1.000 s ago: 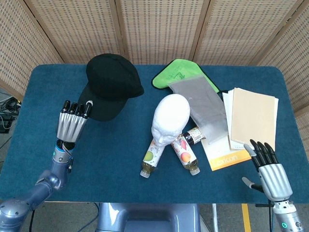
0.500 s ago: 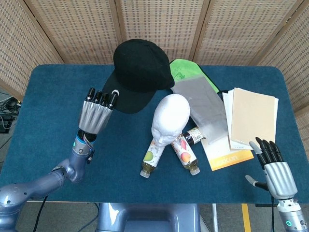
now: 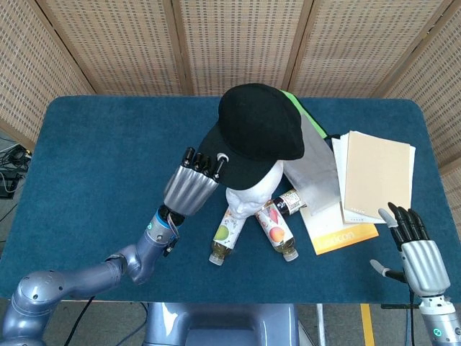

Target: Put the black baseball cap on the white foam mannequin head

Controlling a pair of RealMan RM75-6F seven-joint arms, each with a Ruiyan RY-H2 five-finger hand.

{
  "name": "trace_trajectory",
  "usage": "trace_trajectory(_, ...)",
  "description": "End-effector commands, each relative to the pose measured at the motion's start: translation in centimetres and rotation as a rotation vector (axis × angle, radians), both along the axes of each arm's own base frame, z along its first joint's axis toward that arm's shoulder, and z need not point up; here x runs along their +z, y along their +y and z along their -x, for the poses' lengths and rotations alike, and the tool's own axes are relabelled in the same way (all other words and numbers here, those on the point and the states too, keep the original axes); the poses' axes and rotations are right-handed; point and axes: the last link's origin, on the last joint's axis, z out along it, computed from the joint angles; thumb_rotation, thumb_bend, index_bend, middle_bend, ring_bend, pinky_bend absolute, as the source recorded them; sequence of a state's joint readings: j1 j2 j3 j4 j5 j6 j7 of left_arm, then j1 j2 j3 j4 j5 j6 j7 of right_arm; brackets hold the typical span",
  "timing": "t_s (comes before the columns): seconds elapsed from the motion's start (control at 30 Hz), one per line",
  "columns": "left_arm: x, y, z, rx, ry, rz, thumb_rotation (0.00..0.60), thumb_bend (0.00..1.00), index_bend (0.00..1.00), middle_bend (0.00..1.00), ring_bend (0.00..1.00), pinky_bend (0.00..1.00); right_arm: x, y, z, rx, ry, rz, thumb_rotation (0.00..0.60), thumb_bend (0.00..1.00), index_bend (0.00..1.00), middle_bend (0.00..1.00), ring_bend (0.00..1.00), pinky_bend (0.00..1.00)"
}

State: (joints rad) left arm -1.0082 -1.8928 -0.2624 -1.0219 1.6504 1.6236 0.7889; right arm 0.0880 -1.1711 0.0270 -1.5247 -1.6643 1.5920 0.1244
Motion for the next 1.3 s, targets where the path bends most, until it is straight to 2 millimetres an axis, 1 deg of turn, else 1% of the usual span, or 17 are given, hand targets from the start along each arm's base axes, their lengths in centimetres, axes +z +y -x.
trace_trajectory(0.03,-0.8,-0.5,-0.2,-0.002,0.017,0.018,0.6,0.59,0.85,0.92,0.84,0.69,0.1,0.1,-0.1,0.004,-0.003,0.001,0.6,0.05,0.08,0.0,0.0,0.0)
trace_trajectory(0.17,-1.6,-1.0,-0.2,0.0,0.034,0.022,0.6,0.59,0.85,0.91,0.84,0.69,0.2,0.1,-0.1,0.008,-0.006,0.006,0.6,0.05,0.08,0.0,0.0,0.0)
trace_trajectory(0.4,-2.3,-1.7,0.3,0.019,0.089,0.005,0.6,0.59,0.85,0.92,0.84,0.69,0.3,0.2,-0.3,0.013,-0.008,0.006,0.6,0.05,0.08,0.0,0.0,0.0)
trace_trajectory(0.77,-2.9,-2.8,0.8,0.056,0.167,-0.012,0.6,0.59,0.86,0.91,0.84,0.69,0.3,0.3,-0.4,0.022,-0.011,0.006,0.6,0.05,0.08,0.0,0.0,0.0)
trace_trajectory(1.13,-3.5,-4.4,0.7,0.074,0.206,-0.01,0.6,0.59,0.86,0.92,0.84,0.69,0.3,0.4,-0.5,0.026,-0.014,0.005,0.6,0.05,0.08,0.0,0.0,0.0)
trace_trajectory(1.3,-3.7,-4.6,0.7,0.074,0.222,-0.012,0.6,0.59,0.85,0.92,0.84,0.69,0.3,0.5,-0.6,0.03,-0.013,0.006,0.6,0.05,0.08,0.0,0.0,0.0)
